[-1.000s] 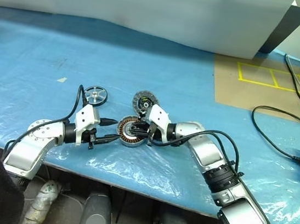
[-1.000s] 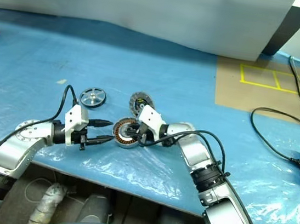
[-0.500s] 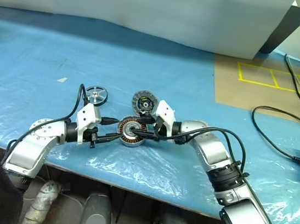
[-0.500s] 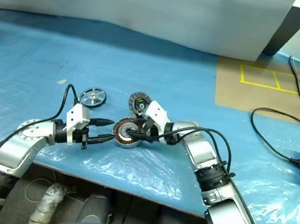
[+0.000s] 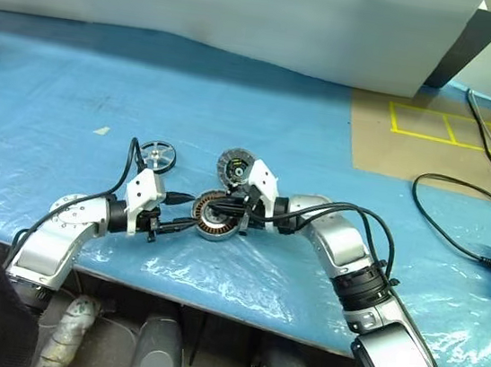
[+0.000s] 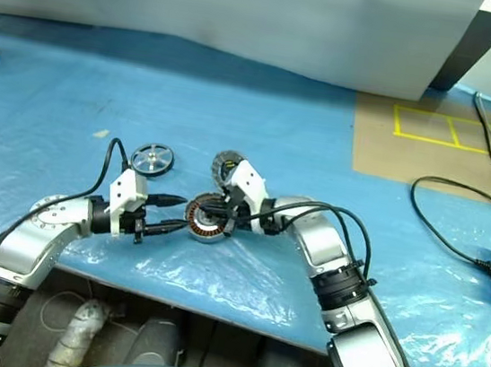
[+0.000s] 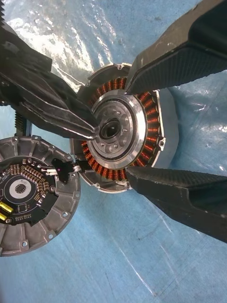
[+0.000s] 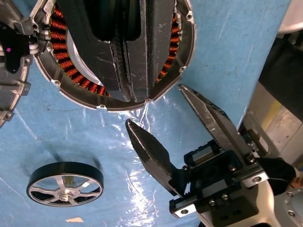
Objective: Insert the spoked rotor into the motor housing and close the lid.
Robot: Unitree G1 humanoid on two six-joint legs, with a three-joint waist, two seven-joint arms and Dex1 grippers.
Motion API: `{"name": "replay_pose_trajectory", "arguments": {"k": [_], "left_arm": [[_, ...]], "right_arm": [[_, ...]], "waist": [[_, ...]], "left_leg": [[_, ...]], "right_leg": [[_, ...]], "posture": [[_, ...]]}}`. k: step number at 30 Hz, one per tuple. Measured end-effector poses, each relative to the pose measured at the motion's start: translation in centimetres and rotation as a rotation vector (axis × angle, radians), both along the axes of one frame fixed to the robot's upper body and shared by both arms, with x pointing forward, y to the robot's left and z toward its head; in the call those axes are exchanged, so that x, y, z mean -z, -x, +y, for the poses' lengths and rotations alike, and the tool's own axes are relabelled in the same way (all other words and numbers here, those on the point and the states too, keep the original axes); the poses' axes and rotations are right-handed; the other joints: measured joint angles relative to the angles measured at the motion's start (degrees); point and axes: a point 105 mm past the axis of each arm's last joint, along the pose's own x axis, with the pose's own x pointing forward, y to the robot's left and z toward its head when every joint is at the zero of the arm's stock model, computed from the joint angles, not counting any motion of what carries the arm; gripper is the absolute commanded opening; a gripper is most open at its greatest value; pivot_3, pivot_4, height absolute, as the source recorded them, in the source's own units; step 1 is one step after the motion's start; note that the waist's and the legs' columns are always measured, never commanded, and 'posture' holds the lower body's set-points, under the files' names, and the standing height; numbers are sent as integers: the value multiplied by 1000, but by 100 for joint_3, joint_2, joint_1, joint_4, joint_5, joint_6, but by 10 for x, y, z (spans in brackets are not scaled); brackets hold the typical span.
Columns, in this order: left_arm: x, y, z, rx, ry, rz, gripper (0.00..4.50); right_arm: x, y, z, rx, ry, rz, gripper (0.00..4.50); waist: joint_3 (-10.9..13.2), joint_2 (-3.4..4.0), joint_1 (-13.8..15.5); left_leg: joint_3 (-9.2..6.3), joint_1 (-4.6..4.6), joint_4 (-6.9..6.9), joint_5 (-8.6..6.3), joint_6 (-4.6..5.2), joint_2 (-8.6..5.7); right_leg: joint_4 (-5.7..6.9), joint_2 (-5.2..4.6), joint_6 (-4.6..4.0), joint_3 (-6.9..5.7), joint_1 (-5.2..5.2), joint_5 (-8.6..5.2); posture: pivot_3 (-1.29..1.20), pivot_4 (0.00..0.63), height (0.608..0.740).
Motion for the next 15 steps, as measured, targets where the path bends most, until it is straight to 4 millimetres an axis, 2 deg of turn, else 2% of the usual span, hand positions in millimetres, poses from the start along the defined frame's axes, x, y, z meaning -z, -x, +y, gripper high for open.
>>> {"name": "replay_pose_trajectory", "arguments": {"k": [3,5,8,12,15], "left_arm": [[1,0,-1,0,4,2,2515],[1,0,-2,2,6,3,2515],[2,1,-2,3,6,5,2515],[2,1,-3,4,9,4,2515],[1,1,-4,6,9,4,2515]], "right_arm": [[-1,-6,3,16,9,-29,56],[13,-6,0,3,107,-74,56],[19,-6,1,-20,147,-141,56],[19,-7,1,-21,153,-166,56],[17,-8,1,4,112,-117,56]], "waist": [[0,0,0],[0,0,-1],[-2,-1,-1],[-3,-1,-1],[-3,-1,-1]], "left_leg": [[0,1,0,0,0,1],[0,2,0,0,0,0],[1,14,-1,0,0,0],[1,26,0,0,0,-1],[1,26,0,0,0,-1]], "right_leg": [[1,0,0,0,0,0],[0,0,0,0,4,0],[0,0,0,1,12,0],[0,-1,0,3,22,0],[1,-1,0,4,21,0]], "posture": [[0,150,740],[0,150,740],[0,150,740],[0,150,740],[0,150,740]]}}
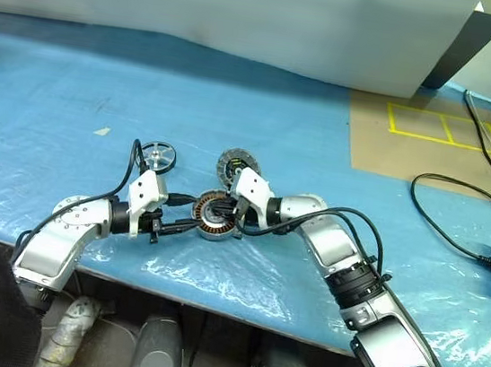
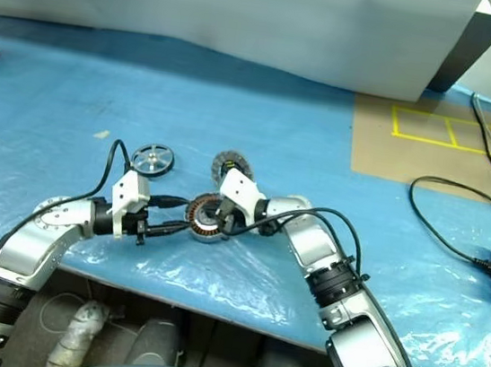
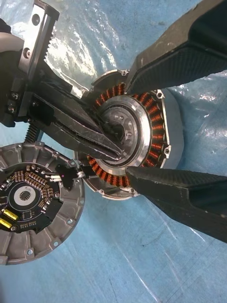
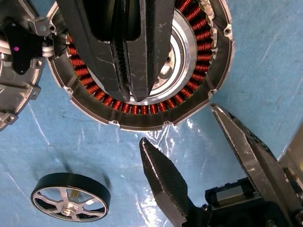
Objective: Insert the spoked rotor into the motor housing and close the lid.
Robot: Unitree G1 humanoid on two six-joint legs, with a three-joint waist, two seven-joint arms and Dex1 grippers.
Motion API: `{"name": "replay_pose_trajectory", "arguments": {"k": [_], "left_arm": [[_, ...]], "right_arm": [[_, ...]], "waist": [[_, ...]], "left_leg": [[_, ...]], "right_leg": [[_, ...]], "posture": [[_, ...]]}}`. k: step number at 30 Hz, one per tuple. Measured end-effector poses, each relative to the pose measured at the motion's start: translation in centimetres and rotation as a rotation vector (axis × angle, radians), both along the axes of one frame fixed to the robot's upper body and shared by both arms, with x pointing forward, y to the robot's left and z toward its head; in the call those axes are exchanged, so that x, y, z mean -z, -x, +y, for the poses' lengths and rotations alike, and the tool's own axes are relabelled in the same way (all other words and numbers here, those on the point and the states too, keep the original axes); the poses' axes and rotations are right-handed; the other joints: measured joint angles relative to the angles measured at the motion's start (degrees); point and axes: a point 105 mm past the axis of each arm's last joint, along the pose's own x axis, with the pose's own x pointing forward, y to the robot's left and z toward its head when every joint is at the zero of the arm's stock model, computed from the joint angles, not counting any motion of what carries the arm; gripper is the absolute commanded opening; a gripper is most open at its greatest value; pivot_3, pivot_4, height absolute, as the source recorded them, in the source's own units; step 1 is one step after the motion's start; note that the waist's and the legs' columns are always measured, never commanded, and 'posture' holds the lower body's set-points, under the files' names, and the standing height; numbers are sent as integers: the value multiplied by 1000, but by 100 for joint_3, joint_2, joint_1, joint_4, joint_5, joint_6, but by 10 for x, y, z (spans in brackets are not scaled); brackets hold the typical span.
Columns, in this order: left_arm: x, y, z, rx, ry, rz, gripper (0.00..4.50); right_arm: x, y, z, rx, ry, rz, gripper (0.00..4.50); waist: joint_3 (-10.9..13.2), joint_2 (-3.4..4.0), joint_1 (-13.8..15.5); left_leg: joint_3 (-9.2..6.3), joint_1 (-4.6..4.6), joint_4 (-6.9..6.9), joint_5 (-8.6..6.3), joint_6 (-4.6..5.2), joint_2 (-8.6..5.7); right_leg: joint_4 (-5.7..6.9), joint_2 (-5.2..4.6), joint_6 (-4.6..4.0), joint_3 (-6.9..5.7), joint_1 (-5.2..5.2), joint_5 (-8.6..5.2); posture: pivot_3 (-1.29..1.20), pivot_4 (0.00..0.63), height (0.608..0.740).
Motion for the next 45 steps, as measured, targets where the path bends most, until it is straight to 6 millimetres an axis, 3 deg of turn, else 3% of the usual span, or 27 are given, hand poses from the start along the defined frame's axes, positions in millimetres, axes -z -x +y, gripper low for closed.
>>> {"name": "replay_pose_trajectory", "arguments": {"k": [5,8,10,13,19,27,32,34,38,45], "left_arm": [[-3,-3,-2,9,-1,-8,2515],[-3,-3,-2,12,-1,-11,2515],[-3,-3,-2,11,-1,-10,2515],[-3,-3,-2,11,-1,-9,2515],[-3,-3,-2,11,-1,-8,2515],[-1,-4,-1,10,0,0,2515],[-2,-4,-3,17,3,0,2515],[-2,-4,-3,19,3,1,2515],[-1,-4,-2,19,3,4,2515],[-2,-5,-3,19,4,6,2515]], "right_arm": [[-27,-2,2,49,-239,177,56],[-37,2,2,21,-259,173,56],[-30,4,0,12,-216,166,56],[1,5,-2,28,-69,130,56],[3,1,4,30,-32,22,56],[-2,4,-1,57,-136,164,56],[-28,9,4,39,-270,203,56],[-25,11,5,31,-231,176,56],[3,10,5,43,-87,147,56],[4,8,8,31,-64,86,56]], "waist": [[1,0,1],[0,0,2],[0,0,3],[1,0,1],[0,1,-11],[1,1,1],[0,0,-4],[1,1,-1],[1,1,-1],[0,0,-5]], "left_leg": [[0,-23,2,1,0,1],[0,-23,-2,1,0,0],[-1,-23,-7,0,-1,1],[-1,-23,-7,0,-3,1],[2,-7,-4,-1,-2,0],[2,-24,-2,0,-2,-1],[2,-37,-7,0,-2,2],[2,-37,-7,0,-2,1],[2,-37,-5,0,-3,1],[2,-17,-4,0,-2,1]], "right_leg": [[0,2,0,-1,-19,0],[-1,2,1,-4,-18,1],[-1,2,0,-7,-19,1],[-1,2,0,-7,-19,1],[0,1,0,0,-9,0],[-2,1,1,0,-20,1],[0,3,2,-3,-35,2],[0,2,2,-4,-34,1],[0,1,1,-3,-34,1],[0,1,1,0,-18,1]], "posture": [[0,150,740],[0,150,740],[0,150,740],[0,150,740],[0,150,740],[0,150,740],[0,150,740],[0,150,740],[0,150,740],[0,150,740]]}}
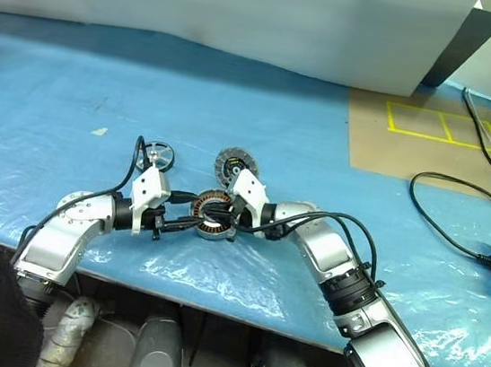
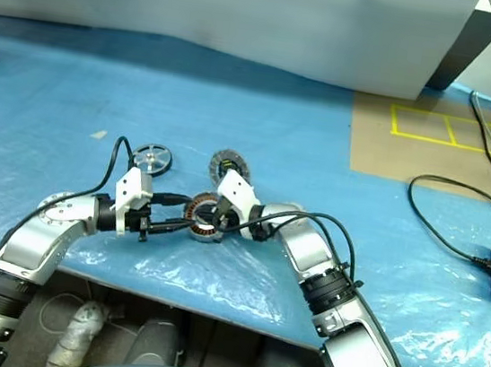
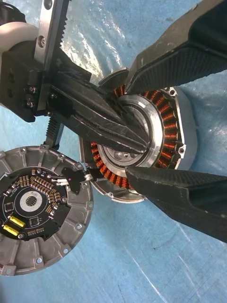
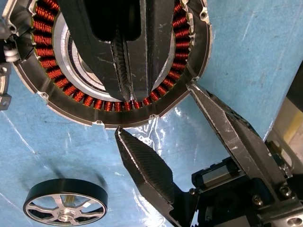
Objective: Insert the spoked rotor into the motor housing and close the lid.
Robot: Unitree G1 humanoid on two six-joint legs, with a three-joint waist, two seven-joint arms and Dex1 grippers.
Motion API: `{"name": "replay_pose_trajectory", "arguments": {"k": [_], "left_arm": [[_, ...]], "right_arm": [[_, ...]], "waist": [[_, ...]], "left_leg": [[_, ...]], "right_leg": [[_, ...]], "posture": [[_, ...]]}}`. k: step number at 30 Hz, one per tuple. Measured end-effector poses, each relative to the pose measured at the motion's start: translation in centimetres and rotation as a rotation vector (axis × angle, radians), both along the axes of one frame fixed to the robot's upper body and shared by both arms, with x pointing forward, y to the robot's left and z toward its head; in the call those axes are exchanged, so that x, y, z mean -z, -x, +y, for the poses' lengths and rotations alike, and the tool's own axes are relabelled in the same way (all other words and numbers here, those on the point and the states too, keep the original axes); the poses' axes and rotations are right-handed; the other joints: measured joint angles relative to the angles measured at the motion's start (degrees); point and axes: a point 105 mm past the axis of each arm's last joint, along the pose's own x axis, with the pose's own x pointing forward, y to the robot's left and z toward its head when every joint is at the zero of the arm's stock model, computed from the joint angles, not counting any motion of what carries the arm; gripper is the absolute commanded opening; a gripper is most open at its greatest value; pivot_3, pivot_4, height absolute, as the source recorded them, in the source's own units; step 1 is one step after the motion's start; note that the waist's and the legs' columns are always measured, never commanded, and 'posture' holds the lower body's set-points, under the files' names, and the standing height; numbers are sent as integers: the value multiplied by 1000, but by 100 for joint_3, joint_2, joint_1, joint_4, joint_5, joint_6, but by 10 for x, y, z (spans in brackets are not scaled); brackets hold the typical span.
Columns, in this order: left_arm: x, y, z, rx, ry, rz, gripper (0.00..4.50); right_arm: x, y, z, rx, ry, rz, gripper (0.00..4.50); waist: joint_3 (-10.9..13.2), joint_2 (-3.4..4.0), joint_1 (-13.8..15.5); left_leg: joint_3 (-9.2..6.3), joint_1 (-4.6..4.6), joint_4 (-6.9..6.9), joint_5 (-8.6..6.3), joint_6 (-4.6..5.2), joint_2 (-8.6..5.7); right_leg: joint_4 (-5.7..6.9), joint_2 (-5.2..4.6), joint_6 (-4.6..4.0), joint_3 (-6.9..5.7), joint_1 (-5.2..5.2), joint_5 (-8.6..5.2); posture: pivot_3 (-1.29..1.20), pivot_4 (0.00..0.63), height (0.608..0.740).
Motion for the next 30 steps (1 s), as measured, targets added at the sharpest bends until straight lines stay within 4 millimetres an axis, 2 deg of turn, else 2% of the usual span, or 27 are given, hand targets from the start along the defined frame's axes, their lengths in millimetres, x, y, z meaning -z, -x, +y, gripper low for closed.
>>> {"name": "replay_pose_trajectory", "arguments": {"k": [5,10,13,19,23,30], "left_arm": [[-1,-1,0,2,0,-1,2515],[-4,-3,-2,11,3,-10,2515],[-4,-3,-3,15,4,-11,2515],[-4,-3,-3,13,4,-5,2515],[-4,-4,-3,11,4,-6,2515],[-3,-5,-4,-1,10,-4,2515]], "right_arm": [[-6,-4,-9,55,-97,101,56],[-28,-11,-17,112,-256,175,56],[-26,-9,-16,95,-209,137,56],[-2,-1,-5,41,-35,46,56],[-2,-4,-3,20,25,-47,56],[-4,-2,-19,49,-29,54,56]], "waist": [[0,0,14],[0,0,6],[0,0,4],[0,0,4],[0,0,4],[0,0,14]], "left_leg": [[0,-8,2,0,0,-1],[0,-8,-3,0,0,1],[0,-9,-4,0,0,0],[0,-10,-4,0,-1,-1],[0,-2,-3,0,-1,-1],[0,-6,1,0,0,-2]], "right_leg": [[-4,-1,0,0,-2,0],[-1,1,0,-1,-8,0],[-2,1,0,-2,-8,0],[-2,0,0,-2,-9,0],[-2,-1,0,-2,-1,0],[-6,-2,0,-1,0,0]], "posture": [[0,150,740],[0,150,740],[0,150,740],[0,150,740],[0,150,740],[0,150,740]]}}
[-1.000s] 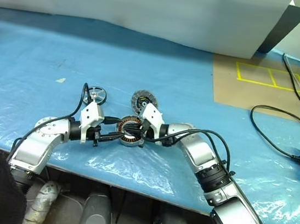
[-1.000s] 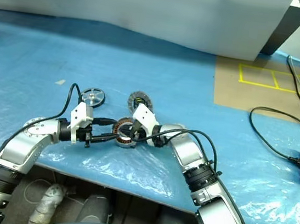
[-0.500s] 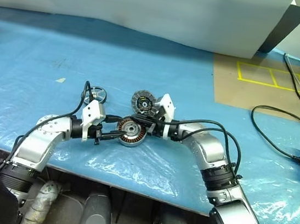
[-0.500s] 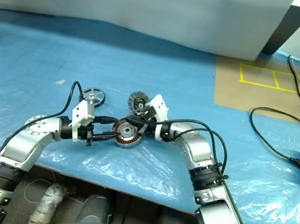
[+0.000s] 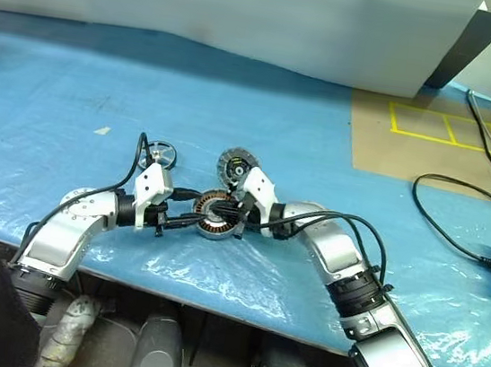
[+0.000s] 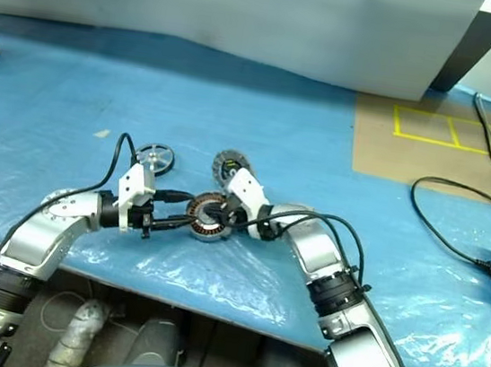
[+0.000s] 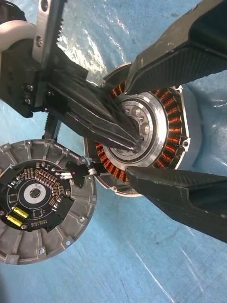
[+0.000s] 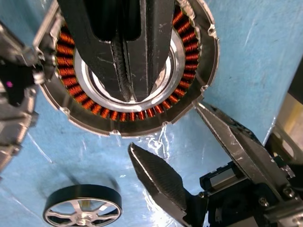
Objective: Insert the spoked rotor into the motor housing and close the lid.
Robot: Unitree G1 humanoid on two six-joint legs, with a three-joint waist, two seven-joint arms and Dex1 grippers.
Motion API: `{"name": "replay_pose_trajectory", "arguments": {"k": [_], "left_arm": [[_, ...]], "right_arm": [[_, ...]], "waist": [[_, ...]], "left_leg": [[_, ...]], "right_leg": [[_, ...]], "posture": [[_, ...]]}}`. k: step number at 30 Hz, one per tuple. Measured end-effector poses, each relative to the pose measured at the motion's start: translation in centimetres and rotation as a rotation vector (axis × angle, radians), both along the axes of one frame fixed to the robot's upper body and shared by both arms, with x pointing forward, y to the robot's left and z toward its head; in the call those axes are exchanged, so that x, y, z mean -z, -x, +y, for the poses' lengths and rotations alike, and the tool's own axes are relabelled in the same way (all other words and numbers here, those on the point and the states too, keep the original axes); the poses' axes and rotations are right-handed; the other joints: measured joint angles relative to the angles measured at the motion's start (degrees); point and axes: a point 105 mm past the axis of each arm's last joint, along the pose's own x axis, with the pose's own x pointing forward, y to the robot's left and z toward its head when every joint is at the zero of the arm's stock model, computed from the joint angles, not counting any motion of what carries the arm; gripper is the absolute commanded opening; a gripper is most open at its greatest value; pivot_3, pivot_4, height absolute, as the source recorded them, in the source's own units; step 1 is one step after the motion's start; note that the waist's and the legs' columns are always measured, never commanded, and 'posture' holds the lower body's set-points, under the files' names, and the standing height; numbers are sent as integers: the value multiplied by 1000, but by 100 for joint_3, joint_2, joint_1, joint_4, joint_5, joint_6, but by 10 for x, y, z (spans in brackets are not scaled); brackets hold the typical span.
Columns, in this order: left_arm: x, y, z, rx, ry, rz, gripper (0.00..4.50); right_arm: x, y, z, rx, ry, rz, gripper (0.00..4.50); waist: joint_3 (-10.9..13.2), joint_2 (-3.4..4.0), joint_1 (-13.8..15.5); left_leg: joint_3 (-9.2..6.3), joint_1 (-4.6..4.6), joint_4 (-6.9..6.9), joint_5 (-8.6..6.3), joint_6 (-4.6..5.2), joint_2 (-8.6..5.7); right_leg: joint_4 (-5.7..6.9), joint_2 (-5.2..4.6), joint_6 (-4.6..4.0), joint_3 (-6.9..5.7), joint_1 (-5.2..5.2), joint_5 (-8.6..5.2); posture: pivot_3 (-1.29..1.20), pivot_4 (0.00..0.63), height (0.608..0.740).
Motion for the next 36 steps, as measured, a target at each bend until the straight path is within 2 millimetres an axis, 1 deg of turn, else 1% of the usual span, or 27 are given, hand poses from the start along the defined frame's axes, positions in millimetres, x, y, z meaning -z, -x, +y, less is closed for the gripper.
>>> {"name": "replay_pose_trajectory", "arguments": {"k": [2,6,8,9,11,14,17,20,22,24,26,29,31,33,35,36], "left_arm": [[0,0,-1,-3,4,1,2515],[1,-1,-1,-5,8,3,2515],[0,-1,-1,-5,9,3,2515],[0,-1,-1,-5,9,2,2515],[0,-1,-1,-6,9,3,2515],[2,-1,0,-10,8,9,2515],[4,0,2,-12,0,23,2515],[8,3,5,-9,-11,43,2515],[11,6,9,-8,-24,58,2515],[13,10,18,-4,-51,80,2515],[14,17,30,-1,-78,119,2515],[12,25,49,-7,-122,150,2515],[5,28,68,-19,-166,156,2515],[-7,24,87,-55,-197,142,2515],[-27,7,108,-131,-202,96,2515],[-39,-5,114,-165,-188,57,2515]], "right_arm": [[-6,1,-3,4,-45,36,56],[-35,-2,3,20,-216,81,56],[-46,-3,7,9,-229,52,56],[-46,-3,9,5,-223,43,56],[-34,-2,13,-3,-149,23,56],[3,-3,10,3,33,-13,56],[4,-3,10,-17,64,-77,56],[4,-2,8,-9,46,-62,56],[3,-1,4,7,4,-13,56],[1,1,1,24,-43,47,56],[-7,0,-4,42,-102,89,56],[-31,-1,-14,62,-185,86,56],[-46,2,-19,56,-213,62,56],[-52,5,-25,58,-214,49,56],[-51,9,-33,64,-191,48,56],[-49,11,-36,67,-178,48,56]], "waist": [[0,0,-3],[0,0,-33],[0,0,-28],[0,0,-20],[0,0,-11],[0,0,7],[0,0,-7],[0,0,-7],[0,0,3],[0,-1,4],[1,-1,-3],[1,-1,-8],[1,0,-2],[1,-1,8],[1,1,63],[2,1,97]], "left_leg": [[0,-2,-1,0,0,2],[2,-6,-5,0,0,6],[2,-7,-5,0,0,5],[2,-7,-5,0,0,4],[2,-11,-5,0,-1,1],[1,-17,-4,0,-1,-2],[2,5,-5,0,-1,0],[2,9,-5,0,-1,0],[2,7,-5,0,0,0],[2,3,-4,0,0,0],[2,-3,-4,0,0,0],[3,-10,-8,0,0,5],[3,-11,-12,0,0,6],[3,-10,-14,0,-1,4],[3,-9,-12,0,-1,-1],[3,-9,-8,0,-1,-3]], "right_leg": [[0,1,0,0,-4,0],[7,6,-1,1,-18,0],[6,6,-1,1,-16,0],[4,5,-1,1,-15,0],[1,3,0,0,-15,0],[2,0,0,-2,-16,0],[2,0,1,1,-1,0],[0,0,0,1,2,-1],[-1,-1,0,2,3,-1],[-1,0,0,1,0,-1],[-1,0,0,1,-9,-1],[0,7,-1,1,-19,-1],[0,8,-1,0,-22,-1],[-1,7,-1,-1,-20,-1],[-2,3,-1,-1,-15,-1],[-1,1,0,-1,-13,-1]], "posture": [[0,150,740],[0,150,740],[0,150,740],[0,150,740],[0,150,740],[0,150,740],[0,150,740],[0,150,740],[0,150,740],[0,150,740],[0,150,740],[0,150,740],[0,150,740],[0,150,740],[0,150,740],[0,150,740]]}}
